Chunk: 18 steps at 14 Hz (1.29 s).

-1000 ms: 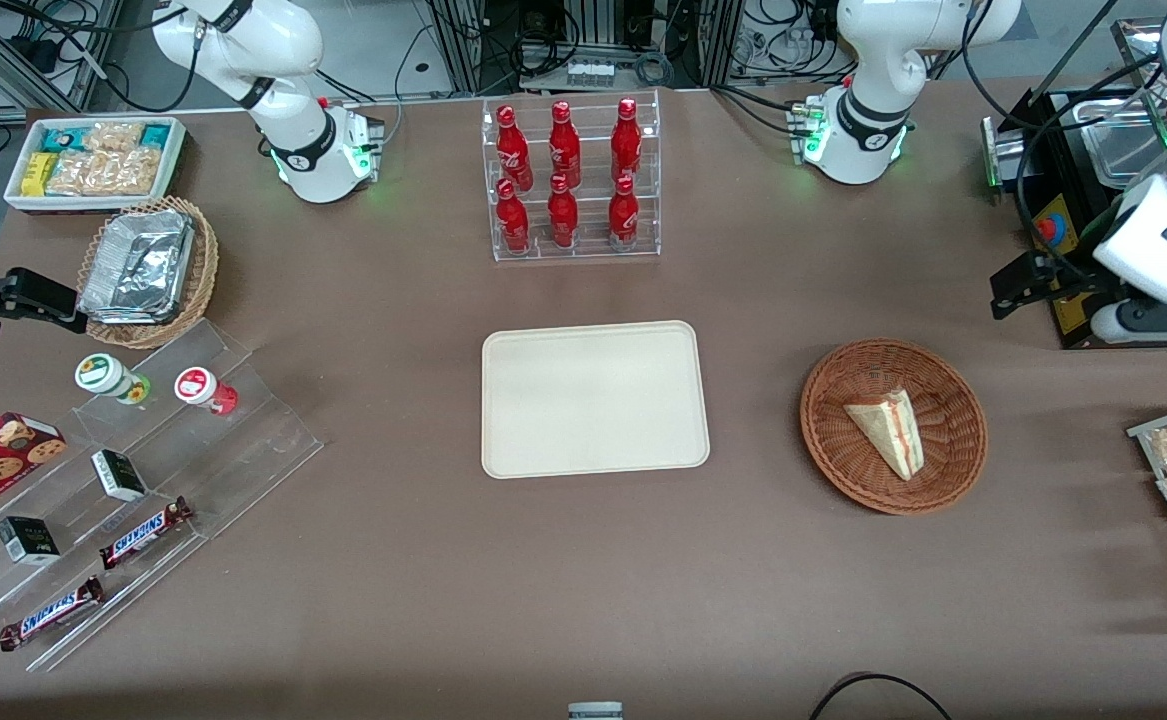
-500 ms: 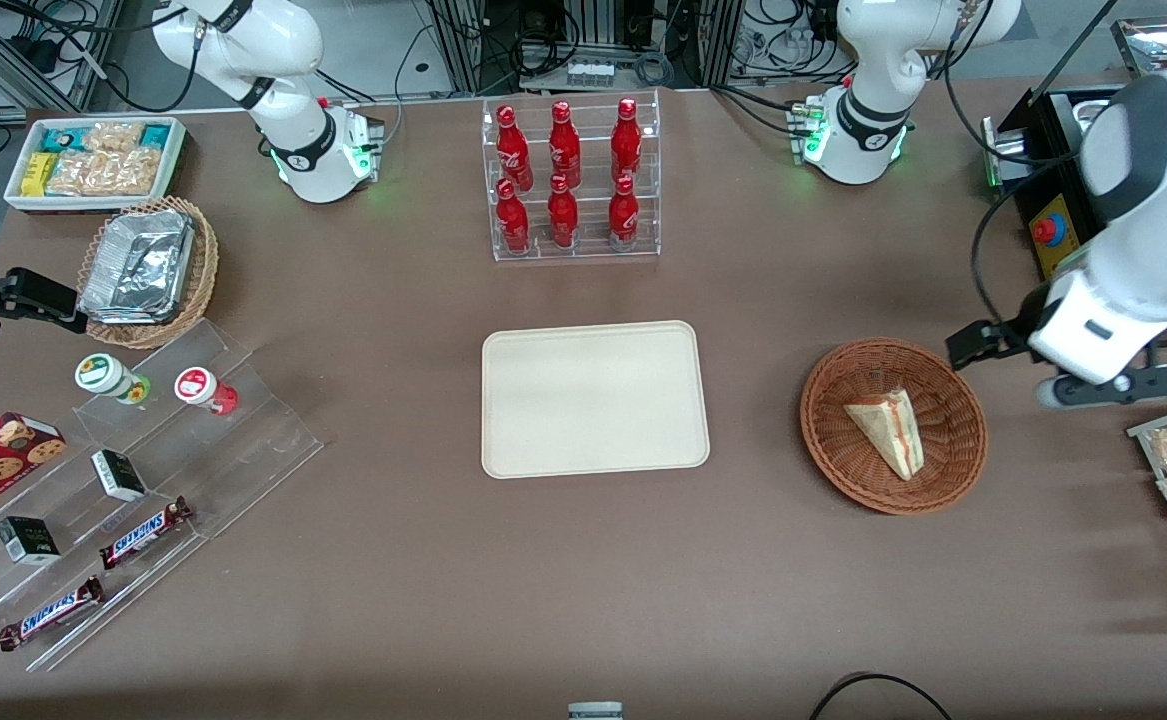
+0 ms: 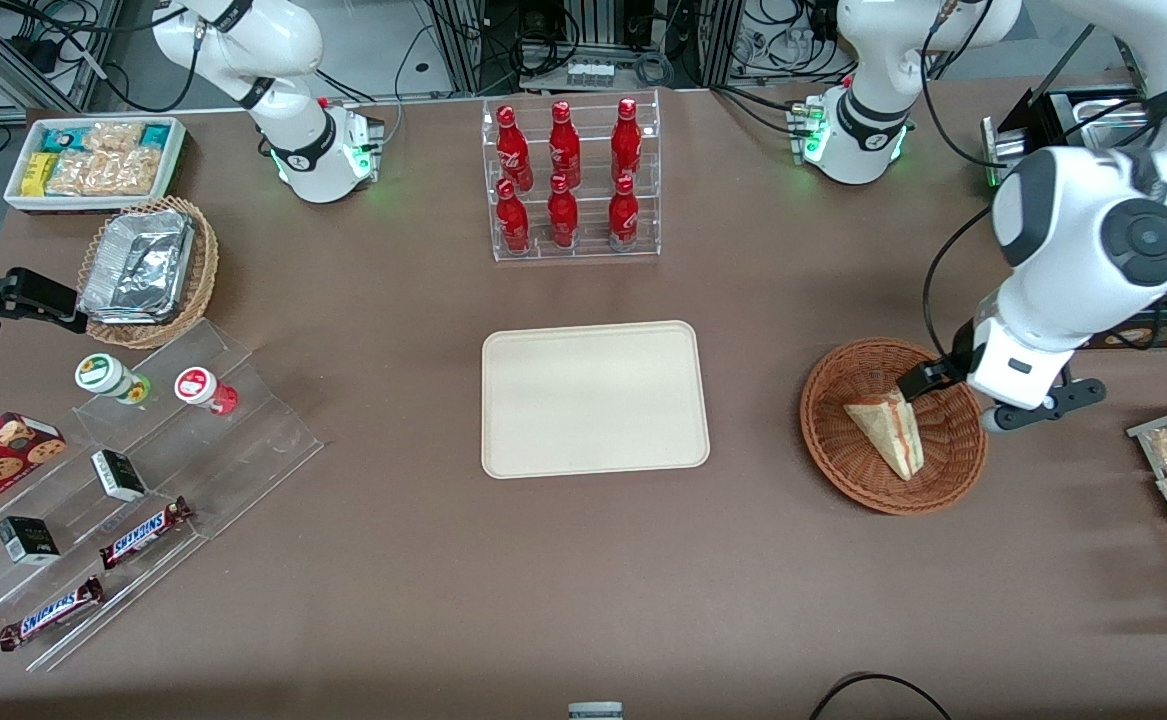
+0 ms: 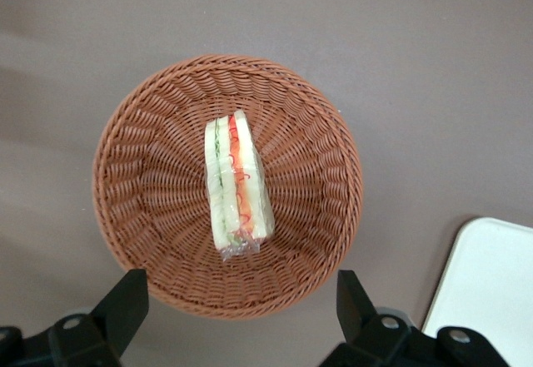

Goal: Place sandwich from basket to tray
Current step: 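Lower the left gripper and close it on the wrapped sandwich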

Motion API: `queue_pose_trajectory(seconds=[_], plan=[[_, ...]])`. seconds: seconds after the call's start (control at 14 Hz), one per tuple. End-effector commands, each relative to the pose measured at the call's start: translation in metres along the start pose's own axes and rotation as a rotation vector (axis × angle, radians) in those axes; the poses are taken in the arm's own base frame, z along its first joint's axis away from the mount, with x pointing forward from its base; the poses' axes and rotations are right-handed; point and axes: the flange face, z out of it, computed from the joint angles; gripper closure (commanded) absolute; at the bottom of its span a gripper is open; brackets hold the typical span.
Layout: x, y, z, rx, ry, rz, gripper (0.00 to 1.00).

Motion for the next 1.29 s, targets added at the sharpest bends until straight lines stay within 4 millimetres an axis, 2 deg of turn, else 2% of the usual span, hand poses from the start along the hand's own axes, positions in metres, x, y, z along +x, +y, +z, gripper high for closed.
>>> queue_pose_trajectory(seconds=[0.0, 0.36, 1.21], plan=[[-0.017, -0.007, 0.028, -0.014, 0.039, -0.056, 0.00], [-0.026, -0.014, 0.080, -0.011, 0.037, -0.057, 0.00], [-0.020, -0.019, 0.138, -0.015, 0.040, -0.071, 0.00]])
